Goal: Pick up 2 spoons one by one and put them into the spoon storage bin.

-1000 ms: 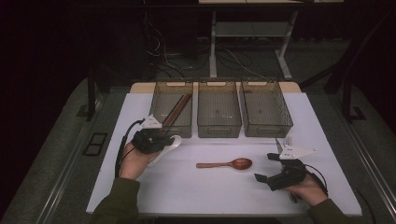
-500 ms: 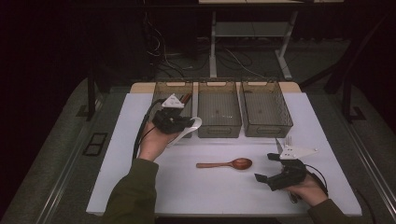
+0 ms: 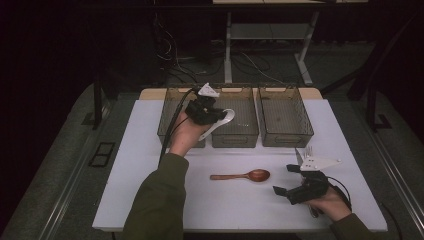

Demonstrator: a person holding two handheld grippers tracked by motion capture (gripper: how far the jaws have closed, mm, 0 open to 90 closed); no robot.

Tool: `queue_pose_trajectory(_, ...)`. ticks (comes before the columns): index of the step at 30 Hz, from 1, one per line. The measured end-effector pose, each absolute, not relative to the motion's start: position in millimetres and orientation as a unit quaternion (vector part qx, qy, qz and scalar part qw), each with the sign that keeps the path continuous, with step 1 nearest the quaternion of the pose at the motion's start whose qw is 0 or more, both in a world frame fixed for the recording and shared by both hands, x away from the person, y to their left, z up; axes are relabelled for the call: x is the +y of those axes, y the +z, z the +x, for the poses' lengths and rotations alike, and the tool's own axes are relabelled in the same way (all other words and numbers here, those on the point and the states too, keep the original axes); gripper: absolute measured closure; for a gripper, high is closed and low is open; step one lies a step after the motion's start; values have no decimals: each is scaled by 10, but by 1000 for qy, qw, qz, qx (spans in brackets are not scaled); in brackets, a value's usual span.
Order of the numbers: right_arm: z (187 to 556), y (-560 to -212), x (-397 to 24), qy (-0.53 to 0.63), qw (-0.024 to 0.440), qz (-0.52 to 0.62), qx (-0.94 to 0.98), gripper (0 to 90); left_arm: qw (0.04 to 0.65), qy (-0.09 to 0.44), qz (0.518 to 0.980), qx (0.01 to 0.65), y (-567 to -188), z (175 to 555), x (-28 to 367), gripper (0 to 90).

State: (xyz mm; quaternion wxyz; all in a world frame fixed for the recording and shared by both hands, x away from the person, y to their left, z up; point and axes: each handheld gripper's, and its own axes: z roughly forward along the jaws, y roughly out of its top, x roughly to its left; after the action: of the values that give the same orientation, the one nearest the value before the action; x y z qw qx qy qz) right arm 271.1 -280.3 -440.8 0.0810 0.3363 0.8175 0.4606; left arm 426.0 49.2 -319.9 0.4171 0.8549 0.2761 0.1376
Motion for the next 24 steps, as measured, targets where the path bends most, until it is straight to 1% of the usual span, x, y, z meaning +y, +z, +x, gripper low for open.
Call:
queue_pose_trajectory(7,2706,-4400,-2807,464,80,339,815,13,425,141,849,280,-3230,4446,259,824)
queue_pose_trajectory(9,2707,-4400,-2810,464,80,339,814,13,422,147,853,268,-3254,4517,210,824)
queue_pose_trajectory(14,2702,-4394,-2810,466,79,338,814,13,424,145,848,283,-3371,4630,81,824)
queue_pose_trajectory(19,2704,-4393,-2813,469,78,339,812,13,408,137,855,290,-3530,4746,-8,824)
queue_pose_trajectory(24,2704,-4390,-2820,472,78,339,810,13,376,123,868,299,-3726,4815,-97,821)
